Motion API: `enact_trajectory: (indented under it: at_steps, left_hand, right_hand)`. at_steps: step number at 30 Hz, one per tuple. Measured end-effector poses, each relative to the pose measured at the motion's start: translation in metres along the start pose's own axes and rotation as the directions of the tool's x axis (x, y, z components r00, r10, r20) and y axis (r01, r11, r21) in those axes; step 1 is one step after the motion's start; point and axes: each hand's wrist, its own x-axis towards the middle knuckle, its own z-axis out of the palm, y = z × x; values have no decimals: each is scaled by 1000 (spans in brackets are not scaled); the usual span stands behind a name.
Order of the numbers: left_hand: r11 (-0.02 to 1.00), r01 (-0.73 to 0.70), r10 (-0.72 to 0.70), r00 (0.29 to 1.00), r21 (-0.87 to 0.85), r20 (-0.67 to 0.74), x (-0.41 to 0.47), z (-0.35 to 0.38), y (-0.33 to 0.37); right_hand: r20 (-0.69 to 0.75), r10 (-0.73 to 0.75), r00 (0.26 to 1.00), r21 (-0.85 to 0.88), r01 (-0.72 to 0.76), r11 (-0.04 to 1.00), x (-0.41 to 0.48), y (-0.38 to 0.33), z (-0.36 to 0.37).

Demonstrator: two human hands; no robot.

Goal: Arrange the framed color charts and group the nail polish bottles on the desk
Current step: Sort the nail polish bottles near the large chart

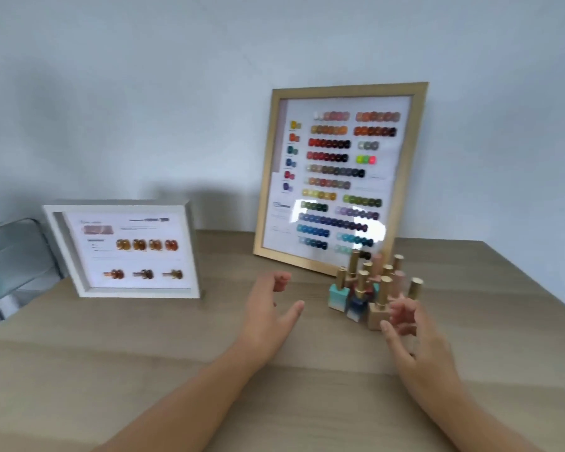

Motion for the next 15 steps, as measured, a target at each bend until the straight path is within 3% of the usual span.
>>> enact_trajectory:
  at_steps: [6,10,15]
  left_hand:
    - [993,-103,94,986,55,136,3,70,24]
    - [977,-128,98,980,172,172,3,91,22]
    - [936,-156,123,985,315,120,11,98,20]
  right_hand:
    - [-3,314,950,-7,-314,950,18,45,-30]
    - [105,331,938,-65,-326,943,28,54,-35]
    - [156,310,938,-96,-298,950,33,59,-29]
